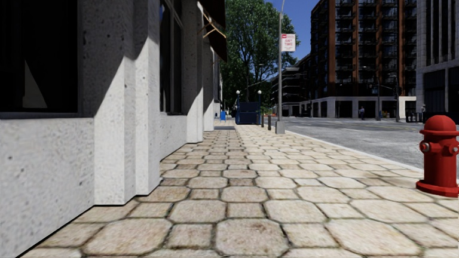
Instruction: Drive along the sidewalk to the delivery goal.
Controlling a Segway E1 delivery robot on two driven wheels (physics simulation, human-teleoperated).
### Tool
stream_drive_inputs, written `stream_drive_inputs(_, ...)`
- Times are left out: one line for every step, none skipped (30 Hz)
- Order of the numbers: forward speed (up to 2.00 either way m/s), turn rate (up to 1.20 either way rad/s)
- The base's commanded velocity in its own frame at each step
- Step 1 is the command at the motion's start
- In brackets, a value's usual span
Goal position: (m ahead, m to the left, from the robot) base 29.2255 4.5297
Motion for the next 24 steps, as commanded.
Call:
stream_drive_inputs(2.00,0.00)
stream_drive_inputs(2.00,0.00)
stream_drive_inputs(2.00,0.00)
stream_drive_inputs(2.00,-0.26)
stream_drive_inputs(2.00,-0.36)
stream_drive_inputs(2.00,-0.36)
stream_drive_inputs(2.00,0.00)
stream_drive_inputs(2.00,0.00)
stream_drive_inputs(2.00,0.00)
stream_drive_inputs(2.00,0.00)
stream_drive_inputs(2.00,0.00)
stream_drive_inputs(2.00,0.00)
stream_drive_inputs(2.00,0.00)
stream_drive_inputs(2.00,0.00)
stream_drive_inputs(2.00,0.00)
stream_drive_inputs(2.00,0.00)
stream_drive_inputs(2.00,0.00)
stream_drive_inputs(2.00,0.00)
stream_drive_inputs(2.00,0.00)
stream_drive_inputs(2.00,0.00)
stream_drive_inputs(2.00,0.00)
stream_drive_inputs(2.00,0.00)
stream_drive_inputs(2.00,0.00)
stream_drive_inputs(2.00,0.00)
